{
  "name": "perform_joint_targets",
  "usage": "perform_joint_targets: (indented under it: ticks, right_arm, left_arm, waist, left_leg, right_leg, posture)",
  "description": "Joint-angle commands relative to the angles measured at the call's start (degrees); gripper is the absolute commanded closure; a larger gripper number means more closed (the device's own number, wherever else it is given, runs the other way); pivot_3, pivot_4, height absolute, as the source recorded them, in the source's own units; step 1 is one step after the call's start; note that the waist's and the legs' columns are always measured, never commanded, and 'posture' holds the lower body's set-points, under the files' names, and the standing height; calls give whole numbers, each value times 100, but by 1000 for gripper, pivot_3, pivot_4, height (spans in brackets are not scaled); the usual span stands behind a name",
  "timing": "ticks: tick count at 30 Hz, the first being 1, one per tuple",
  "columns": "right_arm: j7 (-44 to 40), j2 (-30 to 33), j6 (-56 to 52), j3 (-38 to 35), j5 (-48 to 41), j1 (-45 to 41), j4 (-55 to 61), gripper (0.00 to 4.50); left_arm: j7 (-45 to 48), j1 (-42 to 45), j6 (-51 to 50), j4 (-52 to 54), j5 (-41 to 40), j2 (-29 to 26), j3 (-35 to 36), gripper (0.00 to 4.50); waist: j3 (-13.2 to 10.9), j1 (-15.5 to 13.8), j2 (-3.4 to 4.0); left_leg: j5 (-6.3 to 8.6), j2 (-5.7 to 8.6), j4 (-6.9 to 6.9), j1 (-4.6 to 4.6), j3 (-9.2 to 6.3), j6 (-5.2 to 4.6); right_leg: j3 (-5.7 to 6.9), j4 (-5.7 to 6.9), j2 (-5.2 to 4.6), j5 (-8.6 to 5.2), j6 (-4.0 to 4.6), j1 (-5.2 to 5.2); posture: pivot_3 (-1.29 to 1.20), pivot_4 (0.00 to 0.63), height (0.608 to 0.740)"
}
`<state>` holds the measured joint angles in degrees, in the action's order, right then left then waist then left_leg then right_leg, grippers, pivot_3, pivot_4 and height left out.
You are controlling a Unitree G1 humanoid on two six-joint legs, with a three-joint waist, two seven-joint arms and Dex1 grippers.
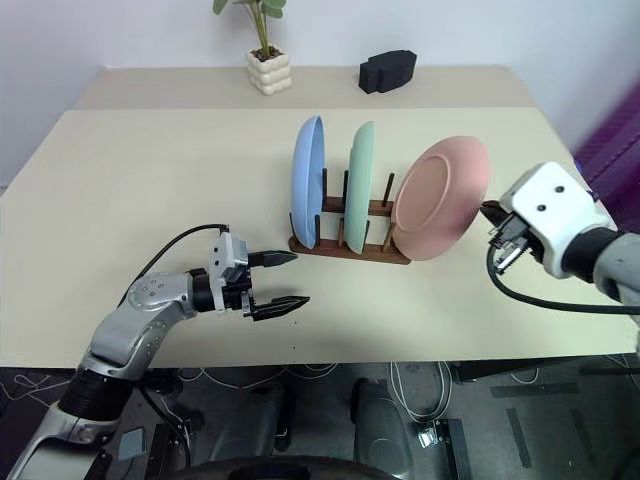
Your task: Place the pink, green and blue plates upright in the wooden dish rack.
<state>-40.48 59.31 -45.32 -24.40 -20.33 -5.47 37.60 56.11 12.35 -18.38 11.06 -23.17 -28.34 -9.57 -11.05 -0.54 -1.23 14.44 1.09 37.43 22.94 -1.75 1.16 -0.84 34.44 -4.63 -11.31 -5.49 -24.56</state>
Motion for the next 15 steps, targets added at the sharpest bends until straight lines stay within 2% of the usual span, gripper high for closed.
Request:
perform_joint_targets:
  ticks: [1, 6, 10, 13, 15]
  right_arm:
    - [91, -143, 93, 204, -211, -434, 201, 4476]
    - [23, -210, 66, 264, -386, -671, 195, 4476]
    - [145, -133, 162, 276, -6, -358, -136, 4476]
    - [228, -402, 472, 155, 197, 92, -634, 4476]
    - [297, -798, 772, -5, 157, 340, -1025, 4476]
  left_arm:
    - [-61, -97, 66, 233, -8, -48, 119, 0]
    - [-138, -194, 13, 379, -45, -94, 152, 0]
    - [-187, -217, 18, 385, -43, -116, 182, 0]
    - [-342, -181, 174, 189, 105, -84, 278, 0]
    - [-523, -125, 365, -125, 277, -97, 436, 0]
  waist:
    - [0, -3, 0]
    - [0, -22, 0]
    - [0, -21, -1]
    - [2, -21, -4]
    - [2, -19, -4]
  left_leg:
    - [0, -1, 0, 0, 0, 0]
    - [0, -1, 1, 5, -3, 0]
    - [0, 0, 1, 5, -3, 0]
    - [0, 1, 1, 5, -3, 0]
    - [0, 2, 0, 0, -2, 0]
  right_leg:
    - [0, -1, 0, 0, 0, 0]
    - [1, -3, -2, 0, 0, 0]
    - [1, -5, -2, 0, 0, 0]
    - [2, -6, -2, 0, 0, 3]
    - [0, -6, -2, 1, 0, 5]
  posture:
    - [0, 150, 739]
    - [0, 150, 739]
    - [0, 150, 739]
    - [0, 150, 739]
    - [0, 150, 739]
